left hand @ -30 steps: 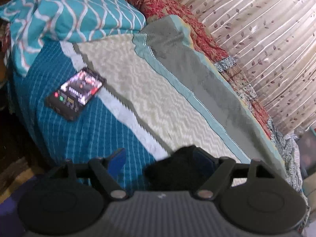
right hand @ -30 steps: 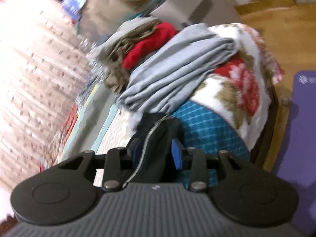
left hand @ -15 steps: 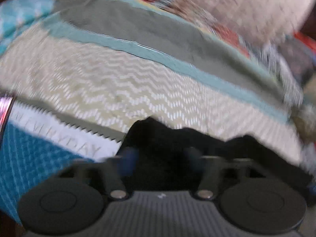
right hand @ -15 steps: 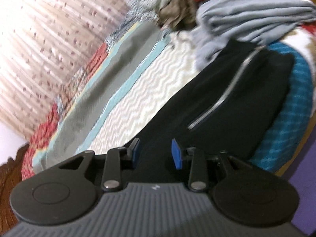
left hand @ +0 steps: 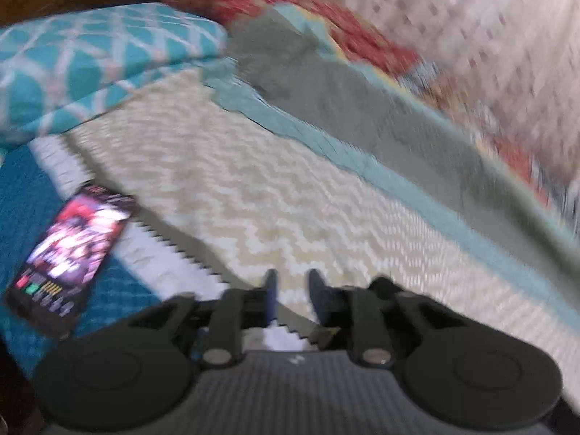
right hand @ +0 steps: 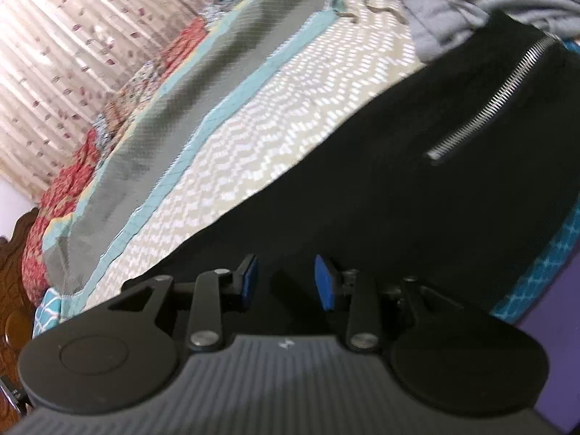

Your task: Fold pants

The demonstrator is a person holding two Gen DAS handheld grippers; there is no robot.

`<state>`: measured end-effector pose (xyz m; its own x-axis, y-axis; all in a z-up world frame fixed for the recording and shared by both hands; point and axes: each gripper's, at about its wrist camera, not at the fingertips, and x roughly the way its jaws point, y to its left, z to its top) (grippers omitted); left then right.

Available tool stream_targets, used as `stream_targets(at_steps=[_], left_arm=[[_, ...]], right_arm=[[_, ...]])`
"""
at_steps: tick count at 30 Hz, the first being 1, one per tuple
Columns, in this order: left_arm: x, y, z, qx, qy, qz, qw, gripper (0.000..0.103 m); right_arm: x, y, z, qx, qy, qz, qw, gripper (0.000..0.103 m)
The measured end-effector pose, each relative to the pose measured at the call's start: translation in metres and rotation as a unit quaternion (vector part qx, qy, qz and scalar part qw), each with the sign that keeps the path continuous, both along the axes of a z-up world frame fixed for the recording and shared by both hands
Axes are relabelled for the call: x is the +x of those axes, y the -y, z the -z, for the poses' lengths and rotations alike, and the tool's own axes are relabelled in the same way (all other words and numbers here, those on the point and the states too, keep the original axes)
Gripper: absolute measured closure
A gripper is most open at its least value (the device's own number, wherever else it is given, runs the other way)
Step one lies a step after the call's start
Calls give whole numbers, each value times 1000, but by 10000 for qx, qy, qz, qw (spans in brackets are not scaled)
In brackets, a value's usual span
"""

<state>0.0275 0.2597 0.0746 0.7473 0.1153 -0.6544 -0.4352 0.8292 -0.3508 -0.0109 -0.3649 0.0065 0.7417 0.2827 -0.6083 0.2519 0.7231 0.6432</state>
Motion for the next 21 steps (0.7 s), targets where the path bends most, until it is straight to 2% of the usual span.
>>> stream_targets(at_steps=[3,5,7,9,11,13,14,16,18,20,21], left_arm=[[-41,-14,-18,-620,418,10,9972,76],[-61,-7,-31,-617,555,339,9960,76],[-71,4,-36,-357,551,537,9964,74],[-80,11,-30,-368,444,559,9968,72],[-88,10,-13,-772,354,486,9952,72],[-94,4,8,-1276,250,320,9910,73],[-96,0,17,-1479,219,264,9884,74],[-100,-4,29,-1664,128,140,9859,74],[-103,-9,35,-1660,111,40,9861,74],[-108,-11,37,-1598,77,-7,9871,74],[-111,-11,35,-1502,46,-24,9886,74]], right_arm=[[2,-9,-2,91,57,-60,9999,65],[6,-16,-3,169,127,-239,9995,65],[14,-31,-7,101,195,-505,9985,65],[19,-47,-9,-53,221,-759,9969,65],[23,-64,-14,-1,302,-1130,9931,65],[27,-91,-30,34,600,-1813,9816,65],[30,-114,-43,-85,774,-2308,9699,64],[36,-169,-68,-566,1107,-3359,9336,59],[39,-240,-91,-1081,1497,-4378,8799,57],[39,-306,-103,-1401,1833,-5077,8301,54],[38,-341,-107,-1509,1999,-5393,8040,48]])
